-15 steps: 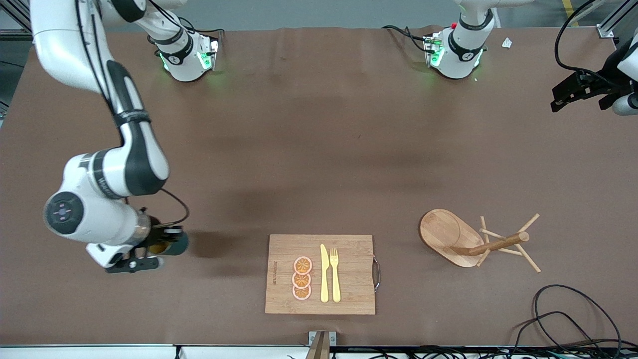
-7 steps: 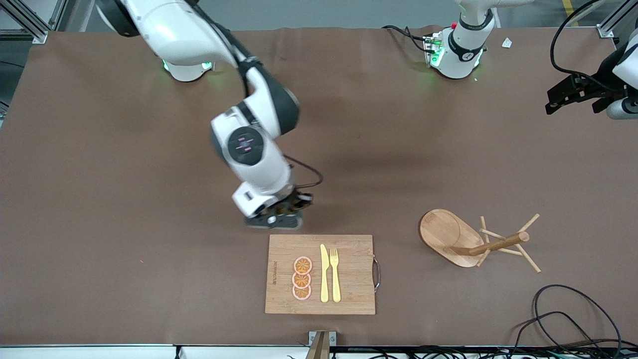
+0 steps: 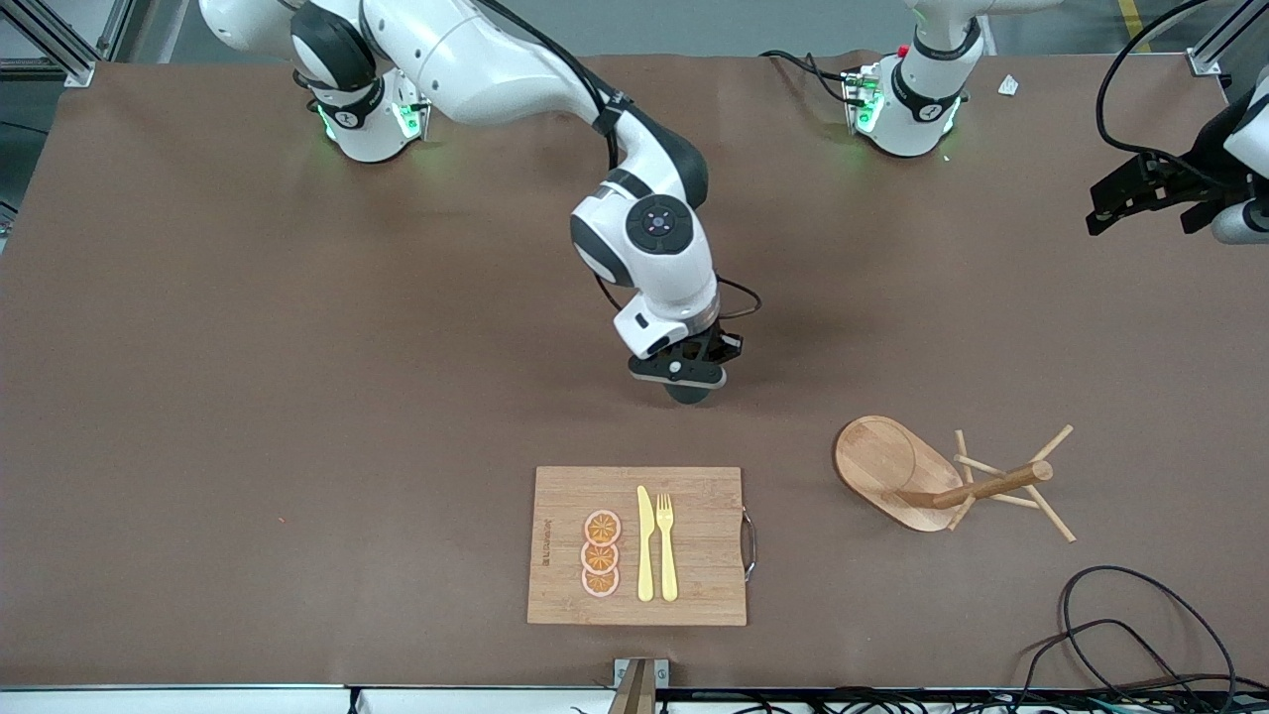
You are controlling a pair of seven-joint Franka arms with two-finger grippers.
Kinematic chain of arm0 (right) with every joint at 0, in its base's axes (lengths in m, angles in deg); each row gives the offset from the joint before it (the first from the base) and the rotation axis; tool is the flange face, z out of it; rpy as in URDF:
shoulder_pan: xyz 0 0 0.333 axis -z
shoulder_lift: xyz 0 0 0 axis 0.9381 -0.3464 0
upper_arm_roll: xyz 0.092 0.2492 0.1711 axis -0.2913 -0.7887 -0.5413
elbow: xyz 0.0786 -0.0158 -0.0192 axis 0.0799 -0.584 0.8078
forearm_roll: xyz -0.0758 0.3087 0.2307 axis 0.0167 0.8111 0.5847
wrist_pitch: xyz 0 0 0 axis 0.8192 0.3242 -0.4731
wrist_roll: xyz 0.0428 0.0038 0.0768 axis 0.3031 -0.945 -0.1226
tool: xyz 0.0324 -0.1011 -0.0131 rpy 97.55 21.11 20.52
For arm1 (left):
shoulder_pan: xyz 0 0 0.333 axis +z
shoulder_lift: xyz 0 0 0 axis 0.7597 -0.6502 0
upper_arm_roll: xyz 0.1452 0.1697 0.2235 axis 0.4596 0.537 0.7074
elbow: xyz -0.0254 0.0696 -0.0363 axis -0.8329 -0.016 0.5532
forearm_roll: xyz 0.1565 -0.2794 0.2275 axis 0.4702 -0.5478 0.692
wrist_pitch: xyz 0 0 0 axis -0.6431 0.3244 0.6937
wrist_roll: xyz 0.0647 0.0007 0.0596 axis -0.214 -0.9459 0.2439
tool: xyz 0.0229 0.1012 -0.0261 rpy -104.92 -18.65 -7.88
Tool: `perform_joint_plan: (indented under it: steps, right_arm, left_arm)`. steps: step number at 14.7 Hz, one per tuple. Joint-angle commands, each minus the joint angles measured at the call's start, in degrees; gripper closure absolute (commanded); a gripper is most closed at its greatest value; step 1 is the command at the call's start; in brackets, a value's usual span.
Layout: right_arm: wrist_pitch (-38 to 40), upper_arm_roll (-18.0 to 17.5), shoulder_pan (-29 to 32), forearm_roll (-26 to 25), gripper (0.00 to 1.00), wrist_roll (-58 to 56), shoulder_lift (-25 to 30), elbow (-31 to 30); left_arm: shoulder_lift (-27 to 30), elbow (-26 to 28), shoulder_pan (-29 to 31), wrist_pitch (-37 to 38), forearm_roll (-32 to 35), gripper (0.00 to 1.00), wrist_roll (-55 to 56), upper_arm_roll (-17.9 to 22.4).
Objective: Pass cup and hang on rack
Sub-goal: 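Lift the teal mug with the right gripper toward the table center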
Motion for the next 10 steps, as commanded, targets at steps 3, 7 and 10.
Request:
perform_joint_plan:
  steps: [3,7,10]
  right_arm:
    - [-0.2,0.7,-1.4,0.2,0.97,3.4,-3.2,3.4]
    - [0.0,0.4,-0.3,0.3,0.4,3.1,-2.4,3.3]
    - [1.7,0.4,1.6,0.3,0.0,2.9,0.0,3.1]
  left_arm:
    - [-3.1,-1.8,-1.9,0.7,0.1,0.0,0.1,-0.1]
    - [-3.5,-1.9,-2.3,0.3,-0.2,0.0,0.0,-0.2]
    - [-3.4,-1.9,-2.3,0.3,0.0,0.0,-0.1,-0.1]
